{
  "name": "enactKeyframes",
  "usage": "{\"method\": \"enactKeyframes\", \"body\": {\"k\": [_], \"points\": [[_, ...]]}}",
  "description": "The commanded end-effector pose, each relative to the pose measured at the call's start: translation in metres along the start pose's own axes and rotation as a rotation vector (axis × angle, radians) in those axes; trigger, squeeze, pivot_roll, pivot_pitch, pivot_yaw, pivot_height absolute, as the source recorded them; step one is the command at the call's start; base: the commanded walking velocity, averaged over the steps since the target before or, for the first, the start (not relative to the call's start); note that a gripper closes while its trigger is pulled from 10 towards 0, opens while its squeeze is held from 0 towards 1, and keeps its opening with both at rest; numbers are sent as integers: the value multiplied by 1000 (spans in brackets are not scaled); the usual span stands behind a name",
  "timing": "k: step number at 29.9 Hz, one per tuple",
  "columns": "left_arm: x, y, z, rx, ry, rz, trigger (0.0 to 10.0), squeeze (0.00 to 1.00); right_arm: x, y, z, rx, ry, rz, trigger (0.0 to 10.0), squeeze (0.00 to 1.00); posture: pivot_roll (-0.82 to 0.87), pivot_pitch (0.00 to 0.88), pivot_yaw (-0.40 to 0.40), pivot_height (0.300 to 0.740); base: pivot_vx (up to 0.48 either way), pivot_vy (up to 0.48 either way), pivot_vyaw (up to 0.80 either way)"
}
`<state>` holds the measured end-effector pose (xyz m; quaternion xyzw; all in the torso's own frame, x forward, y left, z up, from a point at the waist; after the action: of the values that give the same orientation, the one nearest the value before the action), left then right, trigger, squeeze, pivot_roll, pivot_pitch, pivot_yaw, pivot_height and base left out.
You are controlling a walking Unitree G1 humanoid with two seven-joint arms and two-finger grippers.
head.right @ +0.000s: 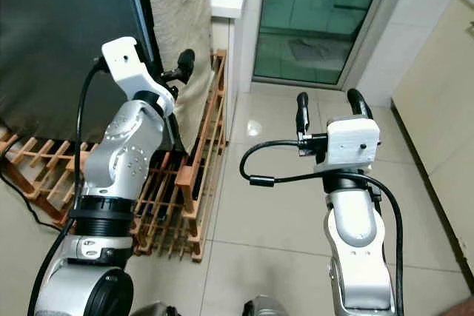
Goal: Restocking fridge
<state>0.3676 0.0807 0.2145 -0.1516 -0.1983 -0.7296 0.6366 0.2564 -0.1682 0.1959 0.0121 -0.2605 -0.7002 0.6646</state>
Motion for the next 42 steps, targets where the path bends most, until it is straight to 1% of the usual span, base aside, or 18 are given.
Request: {"method": "enactKeyframes", "body": {"k": [1, 4, 9, 10, 11, 15, 17, 20, 23, 27, 28, 29, 30, 32, 34, 35, 36, 42], "points": [[28, 5, 21, 98, -1, -67, 10000, 0, 2, 2, 2, 7, -11, -10, 10000, 0, -216, 14, 3, 711, 0, 0, 0], [36, 4, 14, 45, -84, -98, 10000, 0, 2, 3, 3, 13, -12, -12, 10000, 0, -218, 15, 5, 711, 0, 0, 0], [65, -6, 8, -28, -282, -305, 10000, 0, 1, 3, 4, 17, -9, -10, 10000, 0, -216, 20, 3, 711, 0, 0, 0], [65, -6, 8, -28, -282, -305, 10000, 0, 1, 3, 4, 17, -9, -10, 10000, 0, -216, 20, 3, 711, 0, 0, 0], [79, -13, 9, -44, -329, -406, 10000, 0, 0, 4, 4, 18, -7, -6, 10000, 0, -211, 19, -4, 711, 0, 0, 0], [96, -22, 11, -65, -381, -518, 10000, 0, -1, 5, 4, 21, -6, 0, 10000, 0, -211, 16, -6, 711, 0, 0, 0], [107, -30, 15, -99, -468, -638, 10000, 0, 0, 6, 4, 23, -7, 2, 10000, 0, -210, 11, -4, 711, 0, 0, 0], [106, -30, 18, -113, -476, -664, 10000, 0, 2, 7, 4, 26, -9, 0, 10000, 0, -206, 2, -5, 711, 0, 0, 0], [83, -22, 18, -78, -353, -548, 10000, 0, 2, 9, 3, 31, -11, -3, 10000, 0, -200, 0, 1, 711, 0, 0, 0], [39, -13, 18, -15, -130, -355, 10000, 0, -1, 13, 6, 44, -1, -8, 10000, 0, -184, 0, 8, 711, 0, 0, 0], [39, -13, 18, -15, -130, -355, 10000, 0, -1, 13, 6, 44, -1, -8, 10000, 0, -184, 0, 8, 711, 0, 0, 0], [24, -13, 20, 2, -88, -274, 10000, 0, -2, 14, 6, 46, 6, -9, 10000, 0, -179, 0, 9, 711, 0, 0, 0], [24, -13, 20, 2, -88, -274, 10000, 0, -2, 14, 6, 46, 6, -9, 10000, 0, -179, 0, 9, 711, 0, 0, 0], [4, -16, 22, 35, 1, -174, 10000, 0, -2, 14, 5, 41, 25, -16, 10000, 0, -167, 2, 13, 711, 0, 0, 0], [-36, -30, 32, 77, 95, -29, 10000, 0, -1, 5, -1, -11, 88, 7, 10000, 0, -150, 10, 15, 711, 0, 0, 0], [-36, -30, 32, 77, 95, -29, 10000, 0, -1, 5, -1, -11, 88, 7, 10000, 0, -150, 10, 15, 711, 0, 0, 0], [-46, -41, 42, 113, 146, -13, 10000, 0, -1, -5, -8, -46, 99, 42, 10000, 0, -148, 9, 12, 711, 0, 0, 0], [-52, -63, 60, 203, 248, -40, 10000, 0, 14, -15, -16, -83, 73, -6, 10000, 0, -136, 0, -2, 711, 0, 0, 0]]}}
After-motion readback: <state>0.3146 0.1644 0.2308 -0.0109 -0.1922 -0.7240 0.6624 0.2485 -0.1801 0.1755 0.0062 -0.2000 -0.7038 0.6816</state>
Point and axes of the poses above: a point about 5 cm out from each wrist's last joint towards the gripper, its own y axis pointing out of the wrist towards the gripper, its own z axis along the axis of the wrist's last joint, x = y × z, the point moved 1 cm from there along y, pointing out of the wrist towards the gripper, and after that the axes turned 8 degrees about -y, right-handed, at the moved point
